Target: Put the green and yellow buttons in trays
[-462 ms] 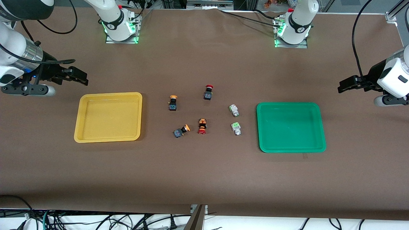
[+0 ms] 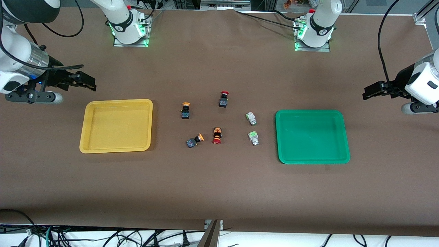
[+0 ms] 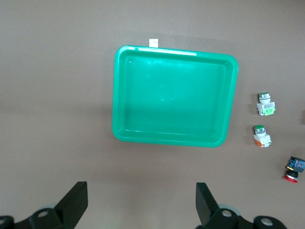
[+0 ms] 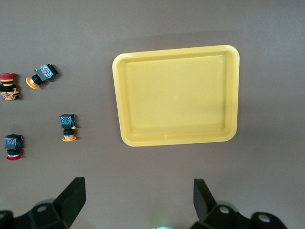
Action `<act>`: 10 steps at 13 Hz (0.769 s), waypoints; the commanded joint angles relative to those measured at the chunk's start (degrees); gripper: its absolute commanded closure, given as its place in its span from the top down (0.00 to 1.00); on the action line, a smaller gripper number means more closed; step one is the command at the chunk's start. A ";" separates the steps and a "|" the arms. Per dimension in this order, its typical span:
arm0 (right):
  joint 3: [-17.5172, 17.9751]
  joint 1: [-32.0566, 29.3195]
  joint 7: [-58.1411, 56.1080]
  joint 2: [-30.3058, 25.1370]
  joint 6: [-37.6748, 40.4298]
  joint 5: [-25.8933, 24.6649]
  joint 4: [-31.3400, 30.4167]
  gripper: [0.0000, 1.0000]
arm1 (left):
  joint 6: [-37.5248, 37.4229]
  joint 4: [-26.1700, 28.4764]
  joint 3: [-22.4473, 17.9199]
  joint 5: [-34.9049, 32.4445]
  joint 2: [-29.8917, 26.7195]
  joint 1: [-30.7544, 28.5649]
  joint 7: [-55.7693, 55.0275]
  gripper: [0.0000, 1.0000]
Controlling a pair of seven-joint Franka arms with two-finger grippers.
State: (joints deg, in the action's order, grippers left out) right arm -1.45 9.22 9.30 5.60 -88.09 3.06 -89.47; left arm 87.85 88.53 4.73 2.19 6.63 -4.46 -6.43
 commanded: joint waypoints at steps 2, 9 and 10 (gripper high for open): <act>0.75 2.47 1.24 1.61 0.20 -0.69 -1.22 1.00 | 0.66 0.41 0.36 0.36 1.62 0.33 1.15 1.00; 0.92 12.65 23.72 9.40 -21.92 2.29 -14.50 1.00 | 21.53 13.12 9.39 1.68 8.22 3.15 -19.28 1.00; 0.92 14.84 26.01 12.21 -25.43 2.56 -14.59 1.00 | 27.23 16.38 11.77 1.33 8.65 3.32 -24.55 1.00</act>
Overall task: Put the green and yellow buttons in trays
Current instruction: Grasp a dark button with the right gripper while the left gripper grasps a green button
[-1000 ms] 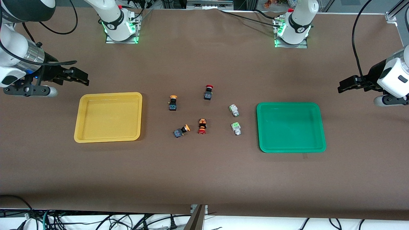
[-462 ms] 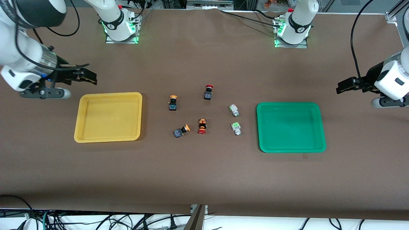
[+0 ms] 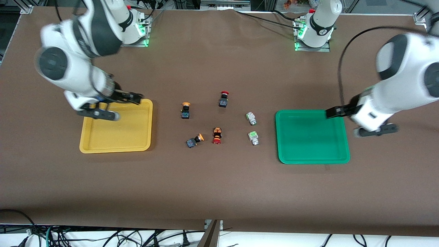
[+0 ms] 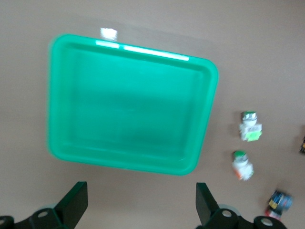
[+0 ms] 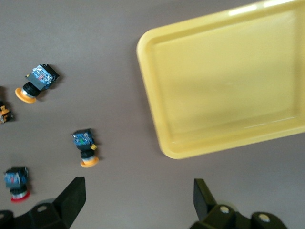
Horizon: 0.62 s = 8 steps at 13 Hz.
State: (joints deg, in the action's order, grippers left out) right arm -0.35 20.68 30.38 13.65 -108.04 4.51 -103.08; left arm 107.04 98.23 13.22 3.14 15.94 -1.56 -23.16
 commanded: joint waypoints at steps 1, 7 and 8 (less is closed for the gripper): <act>-0.26 5.23 6.78 6.98 -8.74 1.11 -0.98 1.00 | 13.32 8.97 5.83 0.03 0.58 1.03 -13.00 1.00; -0.18 12.62 11.02 19.39 -21.60 1.20 -0.54 1.00 | 26.36 9.52 12.00 -23.31 13.66 8.32 -47.01 1.00; -0.18 12.71 11.10 20.18 -22.30 1.20 -0.54 1.00 | 26.90 9.52 12.09 -26.49 15.16 9.72 -50.89 1.00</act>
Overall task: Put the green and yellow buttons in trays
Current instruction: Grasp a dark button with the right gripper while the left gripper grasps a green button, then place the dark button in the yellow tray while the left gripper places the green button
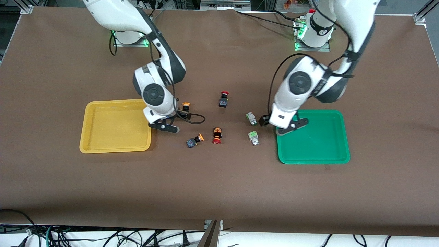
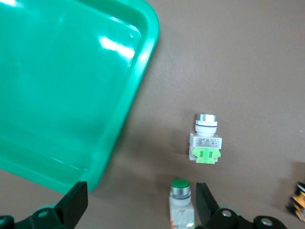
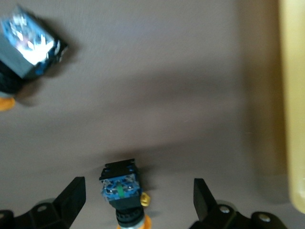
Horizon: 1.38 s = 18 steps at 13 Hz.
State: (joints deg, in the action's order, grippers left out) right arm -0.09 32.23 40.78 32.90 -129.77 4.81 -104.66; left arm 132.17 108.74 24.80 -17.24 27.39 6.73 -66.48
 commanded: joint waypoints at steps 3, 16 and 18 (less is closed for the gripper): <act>-0.43 2.21 2.28 1.99 -0.75 0.90 0.78 0.94 | 3.60 -0.99 0.69 -9.22 7.23 3.46 -15.50 1.00; -9.54 -6.74 -27.34 -6.17 16.47 0.55 1.92 0.23 | 2.07 -0.20 2.44 -6.17 4.53 -1.35 -3.04 0.00; -16.05 -7.10 -37.84 -5.13 13.51 0.55 0.26 0.29 | -3.13 -0.55 1.48 3.48 0.40 -6.44 19.52 0.00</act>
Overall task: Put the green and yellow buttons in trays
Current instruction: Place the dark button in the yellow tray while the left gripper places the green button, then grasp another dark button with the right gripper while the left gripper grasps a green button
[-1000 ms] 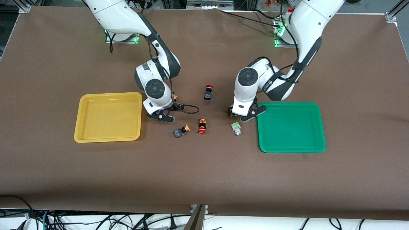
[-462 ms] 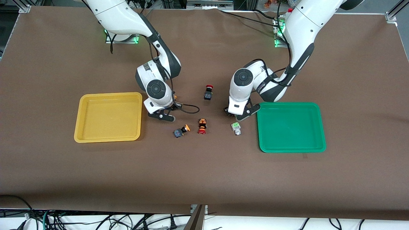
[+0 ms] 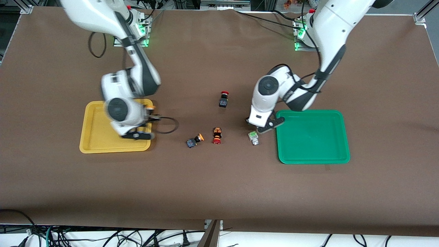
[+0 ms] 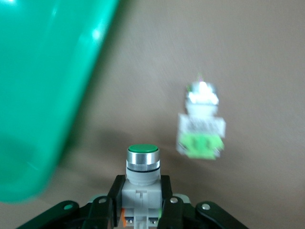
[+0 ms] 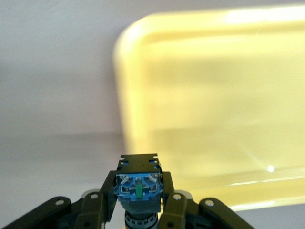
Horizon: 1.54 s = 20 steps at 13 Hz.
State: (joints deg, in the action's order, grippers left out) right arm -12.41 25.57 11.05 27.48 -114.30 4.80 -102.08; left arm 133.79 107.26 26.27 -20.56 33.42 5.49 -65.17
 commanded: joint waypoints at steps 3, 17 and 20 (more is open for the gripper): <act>-4.46 -3.24 -10.17 2.84 -13.20 0.83 -7.60 0.47 | -9.07 2.76 -7.00 11.59 -8.45 -7.25 40.69 0.00; -1.57 11.95 45.86 19.44 -7.85 20.51 25.25 0.96 | -6.09 -7.75 -12.12 23.99 -1.18 -0.06 30.59 1.00; 1.07 12.22 51.86 23.05 -16.55 20.51 25.08 0.96 | 2.06 -9.78 -10.71 19.69 4.70 2.58 20.81 1.00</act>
State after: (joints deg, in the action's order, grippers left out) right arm -12.34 38.43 59.58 47.43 -127.95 24.15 -79.30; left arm 132.33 101.61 15.20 1.75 32.47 7.55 -39.31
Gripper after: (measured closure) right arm 0.035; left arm 0.000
